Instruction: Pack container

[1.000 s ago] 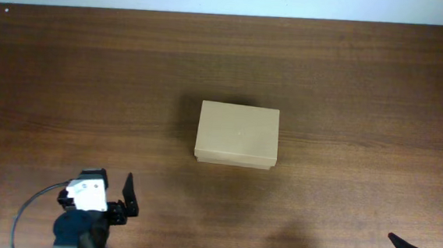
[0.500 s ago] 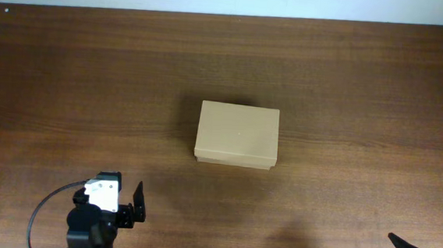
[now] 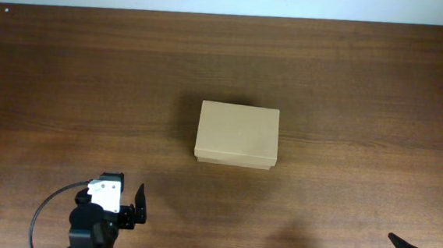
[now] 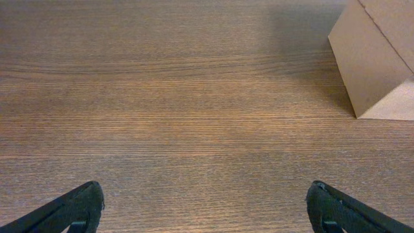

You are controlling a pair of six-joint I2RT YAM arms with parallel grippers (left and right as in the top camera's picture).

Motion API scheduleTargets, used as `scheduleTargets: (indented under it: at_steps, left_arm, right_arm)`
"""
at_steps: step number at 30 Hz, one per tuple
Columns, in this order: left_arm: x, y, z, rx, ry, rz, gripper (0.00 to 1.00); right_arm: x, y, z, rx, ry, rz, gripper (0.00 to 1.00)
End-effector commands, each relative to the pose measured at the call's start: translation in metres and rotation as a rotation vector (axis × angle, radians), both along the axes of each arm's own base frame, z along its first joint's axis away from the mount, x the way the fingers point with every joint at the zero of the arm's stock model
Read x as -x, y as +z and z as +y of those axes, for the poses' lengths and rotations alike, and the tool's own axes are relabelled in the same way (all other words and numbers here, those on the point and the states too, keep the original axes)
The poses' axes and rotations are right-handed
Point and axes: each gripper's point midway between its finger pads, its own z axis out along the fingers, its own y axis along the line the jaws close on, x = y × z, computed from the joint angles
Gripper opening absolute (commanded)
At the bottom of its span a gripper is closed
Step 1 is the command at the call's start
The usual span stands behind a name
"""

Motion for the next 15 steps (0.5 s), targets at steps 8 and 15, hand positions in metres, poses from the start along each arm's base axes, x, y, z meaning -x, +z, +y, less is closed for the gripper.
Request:
scheduleTargets:
  at_steps: [8,15]
  left_arm:
    - [0.001,-0.004,-0.004,-0.003,-0.027,0.003,1.00]
    - [0.001,-0.004,-0.004,-0.003,-0.027,0.004,1.00]
  right_arm:
    - [0.000,0.000,0.000,0.003,0.000,-0.006,0.99]
    - [-0.017,0.028,0.001,-0.040,-0.061,-0.125,0.99]
